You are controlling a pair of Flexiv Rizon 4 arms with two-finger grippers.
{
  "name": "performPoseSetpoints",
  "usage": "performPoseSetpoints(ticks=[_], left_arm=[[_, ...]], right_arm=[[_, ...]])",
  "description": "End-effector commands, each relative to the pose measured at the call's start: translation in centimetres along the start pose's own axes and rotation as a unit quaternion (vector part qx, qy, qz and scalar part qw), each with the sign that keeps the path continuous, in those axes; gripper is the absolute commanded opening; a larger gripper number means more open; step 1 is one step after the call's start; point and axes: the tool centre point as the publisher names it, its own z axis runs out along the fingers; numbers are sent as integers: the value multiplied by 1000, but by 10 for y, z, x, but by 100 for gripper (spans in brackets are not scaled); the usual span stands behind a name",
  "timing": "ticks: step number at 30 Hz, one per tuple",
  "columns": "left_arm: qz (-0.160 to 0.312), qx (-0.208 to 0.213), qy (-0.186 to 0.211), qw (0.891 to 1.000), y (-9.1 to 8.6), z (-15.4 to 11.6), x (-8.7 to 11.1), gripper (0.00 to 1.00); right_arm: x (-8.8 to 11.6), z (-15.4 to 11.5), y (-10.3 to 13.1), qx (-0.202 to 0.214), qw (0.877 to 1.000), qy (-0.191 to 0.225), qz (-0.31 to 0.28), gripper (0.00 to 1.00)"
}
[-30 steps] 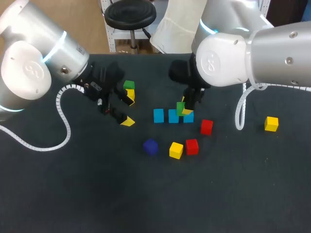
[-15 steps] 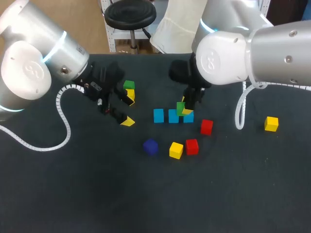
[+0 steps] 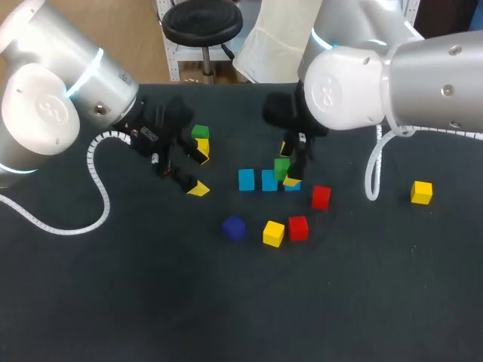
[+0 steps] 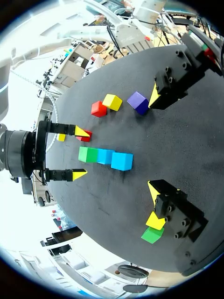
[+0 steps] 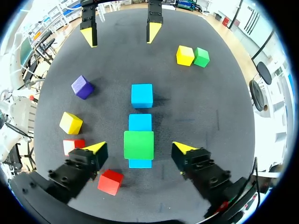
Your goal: Place the blue cubes, place green cubes on the blue cubes, place the yellow cubes on the green cubes, then place the red cubes on the yellow cubes, and place purple cube on the red cubes.
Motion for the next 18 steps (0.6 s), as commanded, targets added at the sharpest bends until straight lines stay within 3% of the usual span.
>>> performPoseSetpoints(ticks=[1, 10, 18], left_arm=[[2, 0, -1, 1000, 0, 0, 1, 100], [2, 0, -1, 1000, 0, 0, 1, 100], [2, 0, -1, 1000, 0, 0, 1, 100]], right_arm=[[6, -7, -2, 3, 1000, -9, 4, 100], [54, -37, -11, 16, 991, -130, -11, 100], [84, -55, -11, 43, 983, -175, -26, 100]])
